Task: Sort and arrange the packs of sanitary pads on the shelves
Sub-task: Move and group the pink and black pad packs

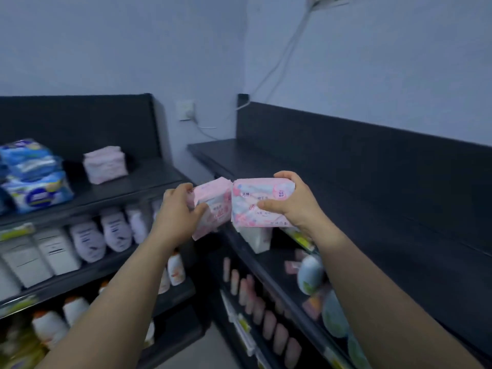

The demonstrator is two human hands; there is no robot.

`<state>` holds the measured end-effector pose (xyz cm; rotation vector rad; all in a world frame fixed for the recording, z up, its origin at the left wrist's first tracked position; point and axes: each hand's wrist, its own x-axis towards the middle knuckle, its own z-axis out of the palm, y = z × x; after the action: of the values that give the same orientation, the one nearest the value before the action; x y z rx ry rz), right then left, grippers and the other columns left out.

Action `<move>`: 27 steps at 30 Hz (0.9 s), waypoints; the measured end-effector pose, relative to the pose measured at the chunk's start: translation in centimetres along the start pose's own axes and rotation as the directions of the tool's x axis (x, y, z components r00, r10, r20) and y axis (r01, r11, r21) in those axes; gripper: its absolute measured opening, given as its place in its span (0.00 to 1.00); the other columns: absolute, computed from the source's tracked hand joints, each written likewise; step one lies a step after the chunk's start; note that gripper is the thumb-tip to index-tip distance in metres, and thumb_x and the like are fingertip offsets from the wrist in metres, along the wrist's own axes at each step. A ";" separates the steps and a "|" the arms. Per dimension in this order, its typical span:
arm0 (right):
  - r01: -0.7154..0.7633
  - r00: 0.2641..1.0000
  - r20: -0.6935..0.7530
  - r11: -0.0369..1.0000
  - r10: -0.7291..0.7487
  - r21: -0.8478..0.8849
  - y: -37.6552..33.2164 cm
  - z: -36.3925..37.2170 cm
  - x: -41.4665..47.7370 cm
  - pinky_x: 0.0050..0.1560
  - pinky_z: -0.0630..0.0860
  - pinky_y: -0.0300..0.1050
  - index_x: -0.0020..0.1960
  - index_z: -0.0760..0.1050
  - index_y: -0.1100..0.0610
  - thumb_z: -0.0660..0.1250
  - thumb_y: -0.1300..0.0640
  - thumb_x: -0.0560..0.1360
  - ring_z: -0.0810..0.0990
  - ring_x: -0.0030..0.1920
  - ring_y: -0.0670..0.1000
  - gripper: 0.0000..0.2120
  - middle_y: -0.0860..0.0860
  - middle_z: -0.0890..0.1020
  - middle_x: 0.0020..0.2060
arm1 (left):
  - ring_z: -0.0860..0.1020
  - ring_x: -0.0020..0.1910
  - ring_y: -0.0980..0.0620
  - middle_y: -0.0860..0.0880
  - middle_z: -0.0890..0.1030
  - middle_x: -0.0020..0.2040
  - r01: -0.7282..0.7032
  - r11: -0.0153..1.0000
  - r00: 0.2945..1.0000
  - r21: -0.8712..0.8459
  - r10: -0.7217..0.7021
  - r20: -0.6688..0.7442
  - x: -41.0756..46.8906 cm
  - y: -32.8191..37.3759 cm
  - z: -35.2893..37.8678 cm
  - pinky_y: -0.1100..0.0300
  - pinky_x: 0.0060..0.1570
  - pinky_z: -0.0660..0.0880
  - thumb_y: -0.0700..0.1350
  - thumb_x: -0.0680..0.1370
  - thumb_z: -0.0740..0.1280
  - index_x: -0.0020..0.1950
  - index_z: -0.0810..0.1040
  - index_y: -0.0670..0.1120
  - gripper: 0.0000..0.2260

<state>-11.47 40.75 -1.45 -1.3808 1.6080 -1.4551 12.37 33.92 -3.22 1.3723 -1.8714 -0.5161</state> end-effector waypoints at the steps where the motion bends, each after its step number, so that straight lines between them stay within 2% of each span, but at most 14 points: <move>1: 0.007 1.000 0.019 1.000 -0.007 0.001 0.1 1.6 1.3 0.45 0.82 0.46 0.58 0.72 0.44 0.82 0.57 0.58 0.82 0.48 0.49 0.33 0.48 0.79 0.54 | 0.75 0.54 0.45 0.41 0.71 0.63 0.032 0.999 0.999 0.011 -0.032 -0.031 0.6 -1.1 -0.6 0.57 0.55 0.68 0.47 0.75 0.70 0.70 0.70 0.45 0.24; 5: 0.038 0.995 0.094 0.999 -0.037 -0.014 0.1 7.0 6.9 0.47 0.82 0.48 0.59 0.70 0.49 0.80 0.60 0.63 0.81 0.48 0.49 0.30 0.47 0.78 0.52 | 0.75 0.57 0.43 0.41 0.70 0.65 0.166 0.986 0.977 0.029 -0.160 -0.142 3.4 -4.5 -2.6 0.57 0.55 0.68 0.47 0.76 0.70 0.70 0.69 0.44 0.25; 9: 0.067 0.985 0.158 0.998 -0.065 -0.009 0.6 11.6 12.8 0.47 0.81 0.47 0.58 0.69 0.51 0.78 0.61 0.64 0.79 0.49 0.49 0.28 0.49 0.75 0.55 | 0.74 0.58 0.42 0.41 0.69 0.66 0.253 0.965 0.941 0.065 -0.231 -0.246 7.0 -7.0 -3.9 0.56 0.53 0.68 0.49 0.76 0.69 0.71 0.67 0.44 0.25; 13: 0.071 0.971 0.232 0.997 -0.065 -0.020 1.2 15.7 18.4 0.42 0.81 0.49 0.56 0.67 0.49 0.76 0.60 0.65 0.78 0.51 0.52 0.26 0.50 0.72 0.56 | 0.75 0.55 0.43 0.41 0.67 0.66 0.320 0.946 0.905 0.044 -0.292 -0.309 10.6 -9.0 -4.4 0.57 0.51 0.69 0.48 0.77 0.69 0.71 0.67 0.45 0.25; 16: 0.093 0.959 0.275 0.994 -0.076 -0.049 2.0 18.8 22.1 0.42 0.80 0.50 0.55 0.66 0.47 0.74 0.60 0.66 0.77 0.52 0.52 0.24 0.50 0.70 0.57 | 0.73 0.49 0.46 0.42 0.66 0.67 0.363 0.931 0.877 0.044 -0.325 -0.353 12.8 -10.8 -4.5 0.57 0.49 0.70 0.47 0.77 0.69 0.72 0.65 0.46 0.25; 19: 0.108 0.947 0.308 0.993 -0.089 -0.043 2.6 21.6 24.9 0.36 0.74 0.43 0.55 0.65 0.48 0.72 0.62 0.68 0.75 0.52 0.51 0.22 0.50 0.67 0.58 | 0.69 0.47 0.50 0.43 0.65 0.67 0.402 0.915 0.854 0.032 -0.363 -0.373 14.5 -12.9 -4.4 0.60 0.43 0.69 0.47 0.78 0.68 0.73 0.64 0.46 0.25; 21: 0.113 0.942 0.323 0.992 -0.092 -0.048 2.9 23.2 26.5 0.36 0.73 0.41 0.55 0.66 0.49 0.72 0.62 0.69 0.74 0.51 0.51 0.21 0.50 0.67 0.58 | 0.70 0.50 0.49 0.42 0.64 0.69 0.425 0.905 0.847 0.034 -0.384 -0.368 15.7 -14.3 -4.6 0.59 0.46 0.68 0.46 0.78 0.67 0.74 0.63 0.46 0.26; 24: 0.108 0.939 0.333 0.994 -0.091 -0.033 3.5 25.8 28.7 0.40 0.75 0.43 0.54 0.66 0.49 0.73 0.63 0.69 0.74 0.52 0.51 0.21 0.50 0.67 0.58 | 0.73 0.59 0.43 0.41 0.63 0.70 0.466 0.884 0.833 0.046 -0.420 -0.361 18.1 -16.3 -5.0 0.54 0.55 0.70 0.47 0.78 0.66 0.75 0.62 0.46 0.26; 27: 0.101 0.945 0.315 0.994 -0.086 -0.032 4.0 28.4 30.8 0.38 0.72 0.40 0.53 0.66 0.50 0.73 0.63 0.69 0.73 0.51 0.50 0.21 0.50 0.67 0.57 | 0.74 0.58 0.41 0.41 0.62 0.70 0.477 0.876 0.833 0.070 -0.425 -0.354 20.8 -18.6 -5.3 0.55 0.55 0.69 0.48 0.79 0.66 0.75 0.62 0.46 0.26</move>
<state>3.24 1.50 -5.53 -1.6426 1.3972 -1.1811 25.06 8.67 -5.95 1.8985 -1.3333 -0.3424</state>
